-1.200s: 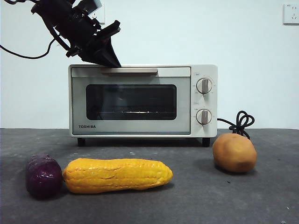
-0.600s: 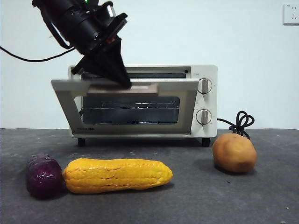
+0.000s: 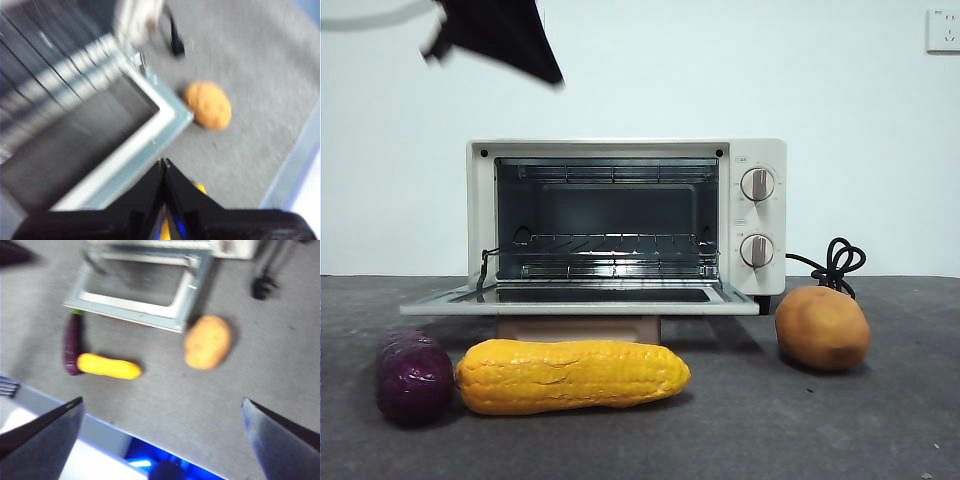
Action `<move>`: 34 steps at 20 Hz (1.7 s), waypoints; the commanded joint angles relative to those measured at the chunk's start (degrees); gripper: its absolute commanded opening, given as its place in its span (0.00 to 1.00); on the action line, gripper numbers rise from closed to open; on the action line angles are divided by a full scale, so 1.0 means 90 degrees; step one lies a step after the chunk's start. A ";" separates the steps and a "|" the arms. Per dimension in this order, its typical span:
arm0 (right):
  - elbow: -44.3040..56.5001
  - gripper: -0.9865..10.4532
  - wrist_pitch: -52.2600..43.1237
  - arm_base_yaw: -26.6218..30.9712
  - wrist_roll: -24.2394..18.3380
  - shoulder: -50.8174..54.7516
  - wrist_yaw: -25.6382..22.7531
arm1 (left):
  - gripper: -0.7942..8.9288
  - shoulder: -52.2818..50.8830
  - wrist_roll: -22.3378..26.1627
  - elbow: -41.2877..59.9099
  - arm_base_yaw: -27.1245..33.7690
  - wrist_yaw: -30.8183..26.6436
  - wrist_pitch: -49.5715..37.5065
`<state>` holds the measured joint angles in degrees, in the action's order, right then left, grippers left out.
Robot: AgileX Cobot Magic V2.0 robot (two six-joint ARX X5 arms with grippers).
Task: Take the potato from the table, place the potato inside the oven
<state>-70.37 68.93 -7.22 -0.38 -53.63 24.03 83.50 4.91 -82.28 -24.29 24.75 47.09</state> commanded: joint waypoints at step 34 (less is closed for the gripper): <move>0.0002 0.08 -0.2055 -0.1804 0.0935 -0.5015 -0.2171 | 0.07 -0.4306 0.0015 0.0041 -0.0002 -0.1559 0.1734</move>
<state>-70.39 50.63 -23.33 8.38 -99.74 4.47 44.88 4.54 -82.28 -24.29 10.94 62.76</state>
